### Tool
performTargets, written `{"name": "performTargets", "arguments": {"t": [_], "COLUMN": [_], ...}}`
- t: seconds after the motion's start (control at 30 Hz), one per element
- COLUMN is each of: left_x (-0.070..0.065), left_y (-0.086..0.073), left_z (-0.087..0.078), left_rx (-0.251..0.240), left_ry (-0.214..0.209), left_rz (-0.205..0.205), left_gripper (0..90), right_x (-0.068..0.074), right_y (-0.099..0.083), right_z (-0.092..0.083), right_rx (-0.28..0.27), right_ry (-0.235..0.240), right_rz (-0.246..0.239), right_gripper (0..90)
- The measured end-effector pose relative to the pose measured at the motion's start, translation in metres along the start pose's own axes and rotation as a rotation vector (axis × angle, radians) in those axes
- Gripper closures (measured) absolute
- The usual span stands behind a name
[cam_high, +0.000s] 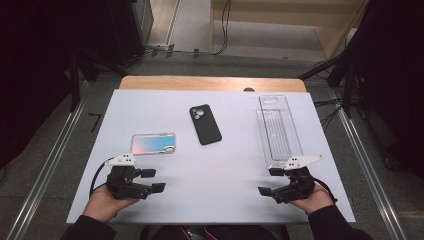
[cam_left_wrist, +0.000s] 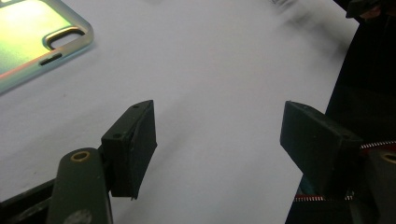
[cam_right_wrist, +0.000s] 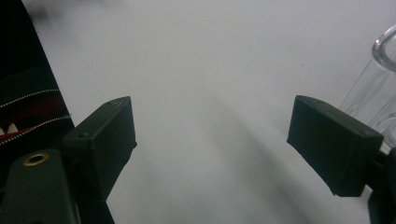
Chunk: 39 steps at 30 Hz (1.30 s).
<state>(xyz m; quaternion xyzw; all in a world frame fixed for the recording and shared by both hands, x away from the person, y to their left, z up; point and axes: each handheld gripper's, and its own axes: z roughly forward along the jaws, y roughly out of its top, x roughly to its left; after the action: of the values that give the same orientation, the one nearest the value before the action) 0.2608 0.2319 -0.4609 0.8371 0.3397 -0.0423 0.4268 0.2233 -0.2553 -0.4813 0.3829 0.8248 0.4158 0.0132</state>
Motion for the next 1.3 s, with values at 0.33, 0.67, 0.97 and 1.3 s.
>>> {"name": "performTargets", "arguments": {"t": [0.33, 0.67, 0.97, 1.3], "left_x": [0.0005, 0.0011, 0.0009, 0.0009], "left_y": [0.0004, -0.0001, -0.0002, 0.0001], "left_z": [-0.0008, -0.0027, -0.0019, -0.0020], "left_rx": [-0.002, -0.006, -0.003, 0.001], "left_ry": [0.002, 0.004, 0.006, 0.008], "left_rz": [-0.007, -0.016, -0.019, -0.021], "left_gripper": [27.6, 27.7, 27.7, 27.7], "right_x": [-0.0027, -0.0021, -0.0021, -0.0018], "right_y": [0.0000, 0.0009, 0.0009, 0.0009], "right_z": [-0.0015, 0.0001, 0.0001, 0.0003], "right_rx": [-0.019, -0.013, -0.012, -0.006], "right_ry": [-0.007, -0.010, -0.023, -0.023], "right_rz": [0.023, 0.016, 0.017, 0.019], "right_gripper": [13.4, 13.4, 13.4, 13.4]}}
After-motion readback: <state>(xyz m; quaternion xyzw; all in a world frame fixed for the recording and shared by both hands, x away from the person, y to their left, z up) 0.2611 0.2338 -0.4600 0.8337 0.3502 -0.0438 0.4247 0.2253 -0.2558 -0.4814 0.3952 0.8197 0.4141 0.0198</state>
